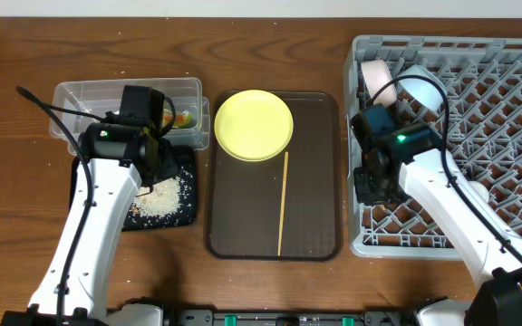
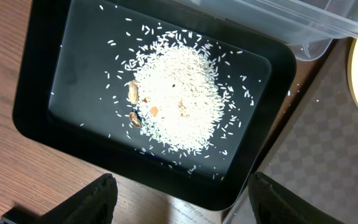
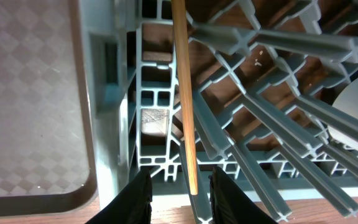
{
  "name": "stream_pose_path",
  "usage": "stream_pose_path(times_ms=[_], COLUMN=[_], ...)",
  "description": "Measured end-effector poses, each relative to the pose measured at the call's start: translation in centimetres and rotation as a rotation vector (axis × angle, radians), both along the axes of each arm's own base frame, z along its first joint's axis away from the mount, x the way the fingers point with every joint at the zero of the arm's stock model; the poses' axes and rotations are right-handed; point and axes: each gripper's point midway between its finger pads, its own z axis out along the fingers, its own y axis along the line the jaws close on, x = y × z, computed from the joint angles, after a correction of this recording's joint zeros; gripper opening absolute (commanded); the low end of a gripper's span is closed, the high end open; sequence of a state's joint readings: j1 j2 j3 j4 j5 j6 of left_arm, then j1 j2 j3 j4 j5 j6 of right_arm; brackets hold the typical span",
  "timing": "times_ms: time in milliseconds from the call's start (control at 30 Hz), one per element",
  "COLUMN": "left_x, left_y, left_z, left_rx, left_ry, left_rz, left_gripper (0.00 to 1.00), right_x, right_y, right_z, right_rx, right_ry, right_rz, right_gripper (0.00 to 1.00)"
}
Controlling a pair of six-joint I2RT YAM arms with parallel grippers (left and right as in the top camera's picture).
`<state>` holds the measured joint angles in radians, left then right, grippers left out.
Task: Sort waste into correct bins and load items into the dishwasher rack
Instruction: 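Insert the chopstick upright into the rack slot with the right gripper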
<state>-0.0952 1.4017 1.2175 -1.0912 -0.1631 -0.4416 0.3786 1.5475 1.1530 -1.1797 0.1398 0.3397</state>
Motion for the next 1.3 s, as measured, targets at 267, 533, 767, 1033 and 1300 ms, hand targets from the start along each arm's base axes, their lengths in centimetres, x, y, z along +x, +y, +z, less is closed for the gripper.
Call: stream_pose_path(times_ms=[267,533,767,1033,1300], left_x=[0.0,0.0,0.0,0.0,0.0], left_y=[0.0,0.0,0.0,0.0,0.0], left_z=[0.0,0.0,0.0,0.0,0.0], left_rx=[0.000,0.000,0.000,0.000,0.000], left_ry=[0.000,0.001,0.001,0.001,0.001], left_rz=[0.000,0.000,0.000,0.000,0.000], left_gripper=[0.70,0.70,0.71,0.71,0.71], right_x=[-0.9,-0.8,-0.9,-1.0,-1.6], right_y=[-0.3,-0.3,-0.3,-0.4,-0.6], right_z=[-1.2,-1.2,-1.2,-1.2,-2.0], right_rx=[-0.010,-0.008,-0.010,-0.012,-0.020], right_ry=[0.024,0.020,0.024,0.030,0.048], right_rz=[-0.016,-0.017,-0.019,-0.020,-0.019], right_gripper=[0.29,0.26,0.25,0.25,0.24])
